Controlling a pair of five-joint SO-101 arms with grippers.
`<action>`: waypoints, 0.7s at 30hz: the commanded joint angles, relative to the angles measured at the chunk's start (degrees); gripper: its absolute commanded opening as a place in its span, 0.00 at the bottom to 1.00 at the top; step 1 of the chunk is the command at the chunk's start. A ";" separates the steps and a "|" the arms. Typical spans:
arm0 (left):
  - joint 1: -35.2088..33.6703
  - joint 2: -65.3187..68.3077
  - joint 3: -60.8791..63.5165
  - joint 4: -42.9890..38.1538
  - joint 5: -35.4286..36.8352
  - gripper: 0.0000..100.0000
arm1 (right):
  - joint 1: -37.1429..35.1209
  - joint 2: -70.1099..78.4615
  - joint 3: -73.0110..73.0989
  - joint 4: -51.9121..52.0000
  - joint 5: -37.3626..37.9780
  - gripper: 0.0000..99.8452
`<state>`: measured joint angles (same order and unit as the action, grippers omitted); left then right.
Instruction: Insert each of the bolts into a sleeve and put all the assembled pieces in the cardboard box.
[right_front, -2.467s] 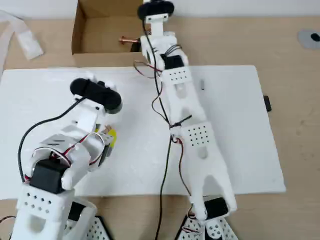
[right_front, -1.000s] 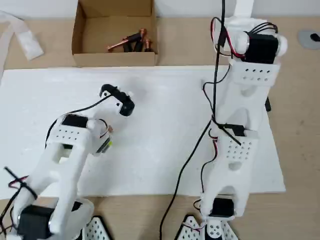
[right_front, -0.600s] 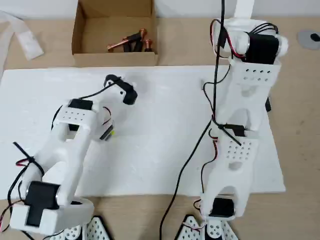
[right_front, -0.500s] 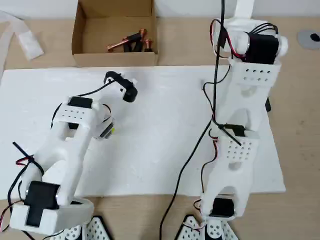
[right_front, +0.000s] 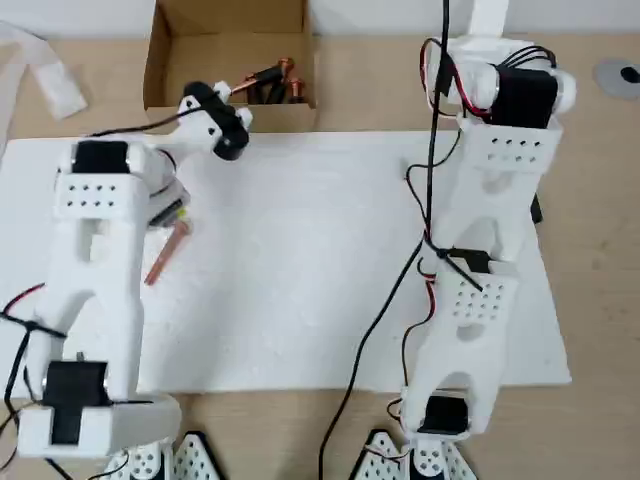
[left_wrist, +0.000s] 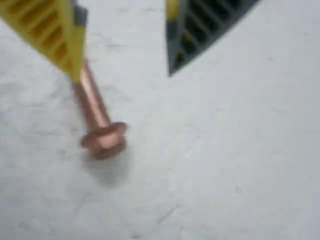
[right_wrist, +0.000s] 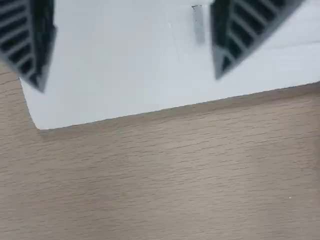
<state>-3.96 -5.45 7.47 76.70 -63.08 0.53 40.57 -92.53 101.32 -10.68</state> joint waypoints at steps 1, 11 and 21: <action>-0.97 5.67 -4.84 0.79 -0.88 0.13 | 1.27 -0.22 -2.95 0.97 -0.44 0.25; -1.23 12.00 -7.91 3.52 4.48 0.13 | 1.10 3.30 -2.95 0.70 -0.44 0.25; -3.87 12.09 -1.93 3.34 4.48 0.13 | 1.19 5.32 -2.95 0.70 -0.44 0.25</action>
<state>-7.38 6.86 5.19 80.13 -58.42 0.62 45.93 -92.53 101.32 -10.68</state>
